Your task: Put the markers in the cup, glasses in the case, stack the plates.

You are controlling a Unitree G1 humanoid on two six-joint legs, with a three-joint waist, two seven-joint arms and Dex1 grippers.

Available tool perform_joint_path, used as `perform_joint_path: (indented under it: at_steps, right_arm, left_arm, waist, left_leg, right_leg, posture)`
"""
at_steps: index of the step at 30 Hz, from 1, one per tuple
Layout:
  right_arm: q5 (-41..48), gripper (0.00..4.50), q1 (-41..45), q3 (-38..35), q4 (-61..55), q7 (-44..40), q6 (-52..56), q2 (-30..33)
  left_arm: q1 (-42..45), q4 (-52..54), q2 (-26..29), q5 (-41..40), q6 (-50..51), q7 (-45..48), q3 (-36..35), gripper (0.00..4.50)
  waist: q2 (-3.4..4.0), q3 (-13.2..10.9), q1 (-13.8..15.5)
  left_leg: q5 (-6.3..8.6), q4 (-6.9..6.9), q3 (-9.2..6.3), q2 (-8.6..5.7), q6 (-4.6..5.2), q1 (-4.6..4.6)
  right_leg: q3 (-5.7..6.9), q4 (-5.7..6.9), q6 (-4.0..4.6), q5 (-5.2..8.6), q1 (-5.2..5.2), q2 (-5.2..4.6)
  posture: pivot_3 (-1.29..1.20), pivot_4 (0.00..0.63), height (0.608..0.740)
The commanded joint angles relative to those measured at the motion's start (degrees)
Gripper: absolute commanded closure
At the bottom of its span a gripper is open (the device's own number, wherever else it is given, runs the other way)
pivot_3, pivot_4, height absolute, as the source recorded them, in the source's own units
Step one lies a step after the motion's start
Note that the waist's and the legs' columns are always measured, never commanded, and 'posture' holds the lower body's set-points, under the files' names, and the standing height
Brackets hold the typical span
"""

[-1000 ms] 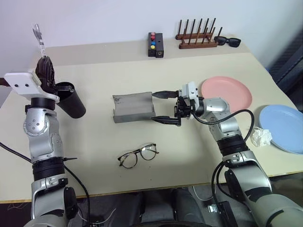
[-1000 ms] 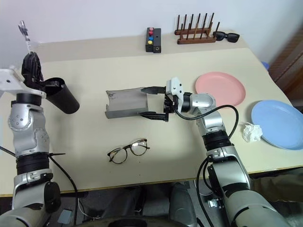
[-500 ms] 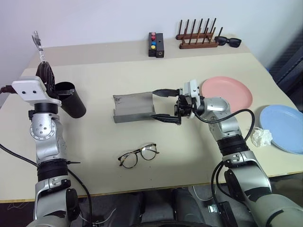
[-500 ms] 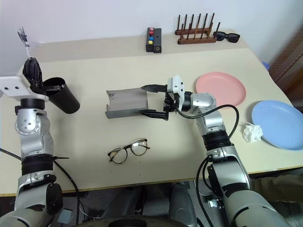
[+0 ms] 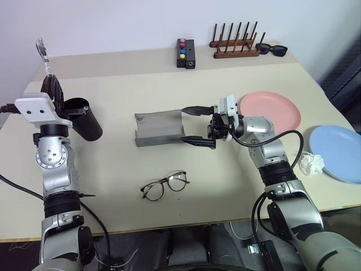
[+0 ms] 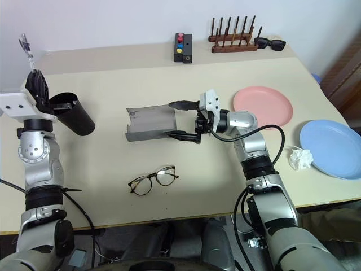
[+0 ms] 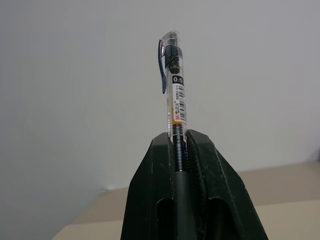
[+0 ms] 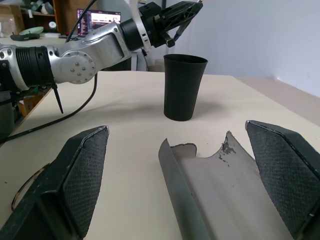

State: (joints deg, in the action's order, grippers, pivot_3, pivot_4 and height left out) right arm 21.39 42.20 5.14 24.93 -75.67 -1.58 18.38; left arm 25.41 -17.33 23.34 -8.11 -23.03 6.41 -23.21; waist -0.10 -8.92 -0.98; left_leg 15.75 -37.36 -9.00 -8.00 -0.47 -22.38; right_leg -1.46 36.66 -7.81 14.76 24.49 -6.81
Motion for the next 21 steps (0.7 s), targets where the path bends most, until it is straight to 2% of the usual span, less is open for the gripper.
perform_joint_path:
  at_steps: [1, 20, 21]
  right_arm:
    - [1.0, 0.0, 1.3, -1.2, -1.6, 0.2, -0.3, -0.4]
    - [1.0, 0.0, 1.0, -1.2, -2.0, 0.8, -0.5, -0.4]
    - [1.0, 0.0, 1.0, -1.2, -2.0, 0.8, -0.5, -0.4]
  left_arm:
    - [0.5, 0.7, 1.0, 0.5, -1.2, -0.7, 0.0, 4.48]
    - [4.6, -3.7, 1.9, 2.3, -1.6, -3.2, 1.2, 4.48]
    - [4.6, -3.8, 1.9, 2.4, -1.6, -3.3, 1.3, 4.08]
  waist:
    - [0.0, 0.0, 0.0]
    - [0.0, 0.0, 0.0]
    - [0.0, 0.0, 0.0]
  left_leg:
    - [0.0, 0.0, 0.0, 0.0, 0.0, 0.0]
    - [0.0, -0.01, 0.0, 0.0, 0.0, 0.0]
    - [0.0, 0.0, 0.0, 0.0, 0.0, 0.0]
  right_leg:
    - [0.0, 0.0, 0.0, 0.0, 0.0, 0.0]
    - [0.0, 0.02, 0.0, 0.0, 0.01, 0.0]
    - [0.0, 0.02, 0.0, 0.0, 0.01, 0.0]
  posture:
    - [0.0, 0.15, 0.74]
    - [0.0, 0.15, 0.74]
    - [0.0, 0.15, 0.74]
